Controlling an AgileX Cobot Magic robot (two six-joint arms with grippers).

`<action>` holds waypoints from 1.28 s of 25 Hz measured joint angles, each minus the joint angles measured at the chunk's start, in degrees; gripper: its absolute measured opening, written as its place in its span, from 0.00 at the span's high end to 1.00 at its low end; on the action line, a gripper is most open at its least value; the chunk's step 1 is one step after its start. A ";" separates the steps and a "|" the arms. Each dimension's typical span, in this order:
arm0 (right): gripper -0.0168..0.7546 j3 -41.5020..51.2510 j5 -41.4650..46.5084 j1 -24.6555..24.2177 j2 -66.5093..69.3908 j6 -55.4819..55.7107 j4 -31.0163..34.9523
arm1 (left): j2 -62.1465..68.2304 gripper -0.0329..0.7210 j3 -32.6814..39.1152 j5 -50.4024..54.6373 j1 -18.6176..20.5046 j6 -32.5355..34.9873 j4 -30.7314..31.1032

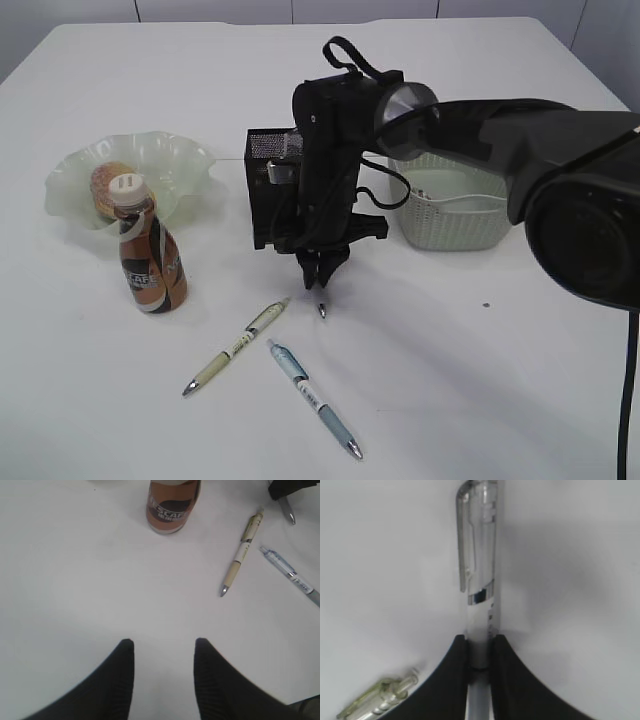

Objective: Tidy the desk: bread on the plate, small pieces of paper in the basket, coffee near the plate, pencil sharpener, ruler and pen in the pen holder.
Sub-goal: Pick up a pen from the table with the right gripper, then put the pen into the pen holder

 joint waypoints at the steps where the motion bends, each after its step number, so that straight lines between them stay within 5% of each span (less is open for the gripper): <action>1: 0.89 0.09 0.00 0.00 -0.26 -0.23 0.29 | 0.00 0.56 0.00 0.00 0.00 0.00 0.00; 14: 0.89 6.54 0.00 0.23 -11.19 -6.26 1.84 | 0.00 0.56 0.00 0.40 0.00 0.00 0.00; 24: 0.89 31.57 -0.61 0.23 -26.95 -11.77 1.84 | 0.00 0.56 0.00 0.80 0.00 0.00 1.44; 32: 0.89 54.58 -19.77 -0.54 -44.45 -17.57 3.78 | 0.00 0.56 0.00 2.58 0.00 0.00 2.39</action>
